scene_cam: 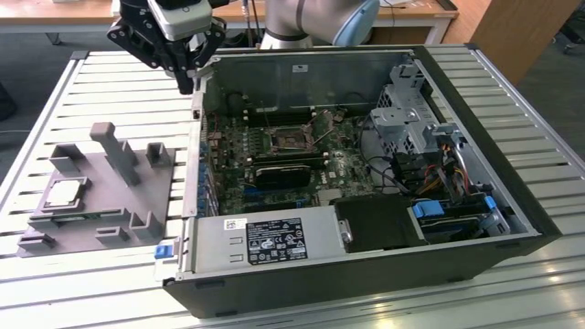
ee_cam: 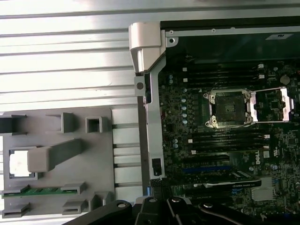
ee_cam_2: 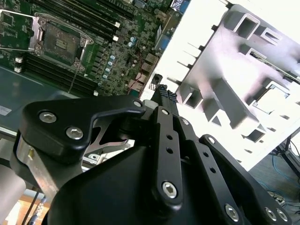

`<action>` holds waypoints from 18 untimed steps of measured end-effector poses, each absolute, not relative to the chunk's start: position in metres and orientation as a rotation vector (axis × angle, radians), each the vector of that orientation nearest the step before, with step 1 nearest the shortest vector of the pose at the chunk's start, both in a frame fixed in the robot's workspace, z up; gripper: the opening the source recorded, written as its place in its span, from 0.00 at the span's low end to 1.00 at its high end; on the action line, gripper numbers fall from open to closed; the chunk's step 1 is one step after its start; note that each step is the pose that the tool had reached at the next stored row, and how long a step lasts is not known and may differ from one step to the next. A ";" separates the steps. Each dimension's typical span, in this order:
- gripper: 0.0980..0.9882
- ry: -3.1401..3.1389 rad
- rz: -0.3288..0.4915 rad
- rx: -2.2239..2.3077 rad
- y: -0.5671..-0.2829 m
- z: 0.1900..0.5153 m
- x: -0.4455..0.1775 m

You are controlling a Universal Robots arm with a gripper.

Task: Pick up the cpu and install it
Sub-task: 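Reach for the cpu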

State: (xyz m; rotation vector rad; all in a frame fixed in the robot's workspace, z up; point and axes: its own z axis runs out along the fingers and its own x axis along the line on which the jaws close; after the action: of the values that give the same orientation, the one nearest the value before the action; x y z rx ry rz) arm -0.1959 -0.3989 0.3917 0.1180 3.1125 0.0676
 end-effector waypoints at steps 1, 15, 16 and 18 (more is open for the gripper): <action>0.01 3.112 0.068 0.118 -0.399 0.392 -0.196; 0.01 3.112 0.068 0.118 -0.399 0.391 -0.204; 0.01 3.112 0.068 0.118 -0.399 0.391 -0.204; 0.01 3.112 0.068 0.118 -0.399 0.391 -0.206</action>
State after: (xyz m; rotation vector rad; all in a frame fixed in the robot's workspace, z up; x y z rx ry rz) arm -0.2055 -0.3989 0.3914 0.1180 3.1125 0.0676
